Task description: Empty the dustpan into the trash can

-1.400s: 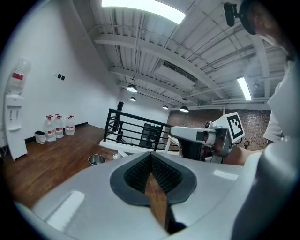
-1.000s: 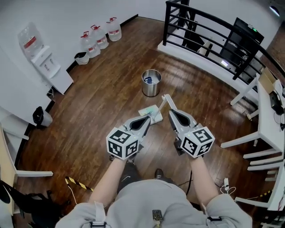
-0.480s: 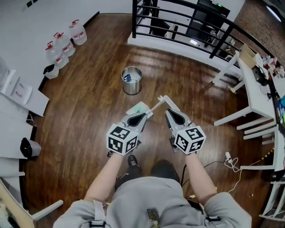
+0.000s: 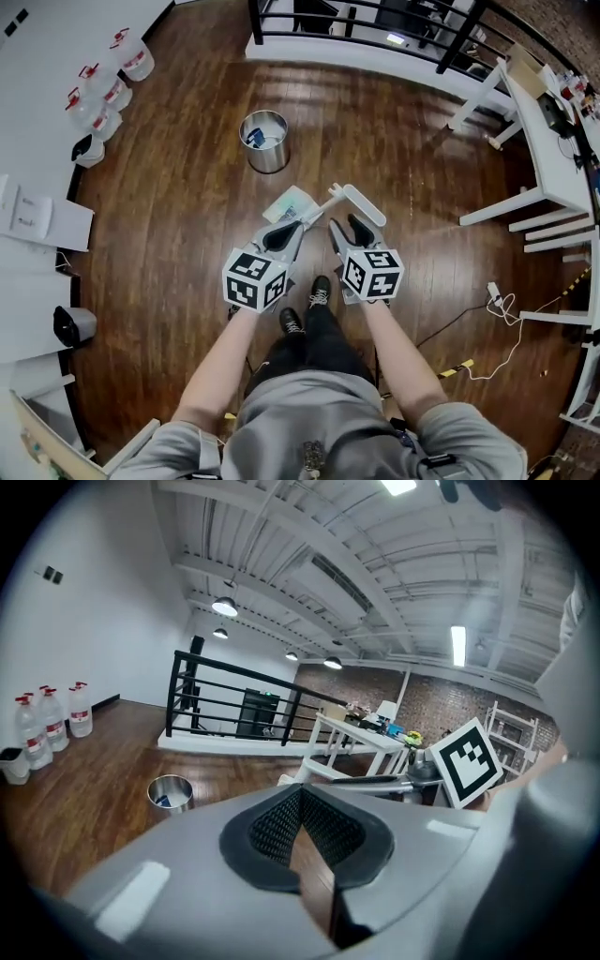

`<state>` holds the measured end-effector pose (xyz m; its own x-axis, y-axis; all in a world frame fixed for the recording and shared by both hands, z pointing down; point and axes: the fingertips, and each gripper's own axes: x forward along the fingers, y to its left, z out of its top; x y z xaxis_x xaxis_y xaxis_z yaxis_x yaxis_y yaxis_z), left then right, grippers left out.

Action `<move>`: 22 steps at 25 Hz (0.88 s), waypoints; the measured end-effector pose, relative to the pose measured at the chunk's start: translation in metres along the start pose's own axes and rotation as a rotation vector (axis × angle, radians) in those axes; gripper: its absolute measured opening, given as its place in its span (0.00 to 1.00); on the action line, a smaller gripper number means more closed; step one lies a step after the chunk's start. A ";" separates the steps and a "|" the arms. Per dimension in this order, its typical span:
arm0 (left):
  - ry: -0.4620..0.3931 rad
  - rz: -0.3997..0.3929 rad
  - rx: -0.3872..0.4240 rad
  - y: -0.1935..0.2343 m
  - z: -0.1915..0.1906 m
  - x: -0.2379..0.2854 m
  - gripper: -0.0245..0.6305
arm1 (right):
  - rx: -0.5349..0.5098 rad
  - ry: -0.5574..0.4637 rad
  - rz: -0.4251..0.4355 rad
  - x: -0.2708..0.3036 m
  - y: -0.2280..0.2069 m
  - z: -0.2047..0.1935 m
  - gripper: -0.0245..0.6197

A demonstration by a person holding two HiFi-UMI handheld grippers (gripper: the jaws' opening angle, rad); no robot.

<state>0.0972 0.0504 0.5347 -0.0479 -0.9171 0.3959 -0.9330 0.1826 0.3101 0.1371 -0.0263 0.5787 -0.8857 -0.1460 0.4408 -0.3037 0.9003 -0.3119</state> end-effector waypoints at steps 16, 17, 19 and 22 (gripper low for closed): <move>0.071 0.124 -0.092 0.064 -0.010 0.025 0.02 | 0.120 0.040 -0.226 0.120 -0.070 -0.016 0.44; 0.072 0.129 -0.096 0.067 -0.009 0.024 0.02 | 0.112 0.034 -0.232 0.125 -0.071 -0.011 0.44; 0.076 0.143 -0.101 0.073 -0.008 0.024 0.02 | 0.088 0.025 -0.241 0.135 -0.074 -0.002 0.43; 0.082 0.161 -0.107 0.083 -0.004 0.025 0.02 | 0.056 0.026 -0.245 0.147 -0.084 0.009 0.34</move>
<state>0.0201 0.0440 0.5743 -0.1601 -0.8420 0.5152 -0.8722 0.3651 0.3256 0.0295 -0.1271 0.6624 -0.7738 -0.3461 0.5305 -0.5282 0.8149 -0.2388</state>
